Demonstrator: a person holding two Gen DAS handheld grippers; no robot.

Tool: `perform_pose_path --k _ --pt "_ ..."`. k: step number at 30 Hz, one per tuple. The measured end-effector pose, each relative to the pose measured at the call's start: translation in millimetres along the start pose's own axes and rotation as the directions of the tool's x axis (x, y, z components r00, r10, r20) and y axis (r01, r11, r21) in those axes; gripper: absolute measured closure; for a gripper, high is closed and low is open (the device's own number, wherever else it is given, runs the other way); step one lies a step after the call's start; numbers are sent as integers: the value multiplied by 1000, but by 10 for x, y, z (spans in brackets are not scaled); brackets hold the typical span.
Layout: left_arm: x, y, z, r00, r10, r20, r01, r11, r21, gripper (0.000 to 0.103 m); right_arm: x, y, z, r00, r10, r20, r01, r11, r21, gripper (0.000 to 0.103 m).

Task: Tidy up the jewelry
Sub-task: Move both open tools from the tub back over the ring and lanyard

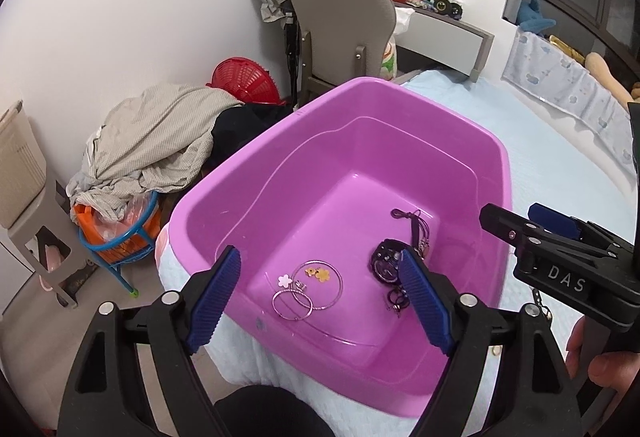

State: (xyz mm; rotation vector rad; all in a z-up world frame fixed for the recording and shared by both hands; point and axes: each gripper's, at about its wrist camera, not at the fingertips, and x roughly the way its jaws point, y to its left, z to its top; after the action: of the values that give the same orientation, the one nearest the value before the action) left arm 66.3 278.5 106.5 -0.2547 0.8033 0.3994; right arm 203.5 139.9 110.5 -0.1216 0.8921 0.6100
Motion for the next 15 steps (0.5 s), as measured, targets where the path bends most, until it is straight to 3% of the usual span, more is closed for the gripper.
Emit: perform_pose_path --k 7,15 --pt "-227 -138 -125 999 -23 28 21 999 43 19 -340 -195 -247 999 -12 46 10 999 42 29" --pt "-466 -343 -365 996 -59 71 53 994 91 15 -738 -462 -814 994 -51 97 40 994 104 29"
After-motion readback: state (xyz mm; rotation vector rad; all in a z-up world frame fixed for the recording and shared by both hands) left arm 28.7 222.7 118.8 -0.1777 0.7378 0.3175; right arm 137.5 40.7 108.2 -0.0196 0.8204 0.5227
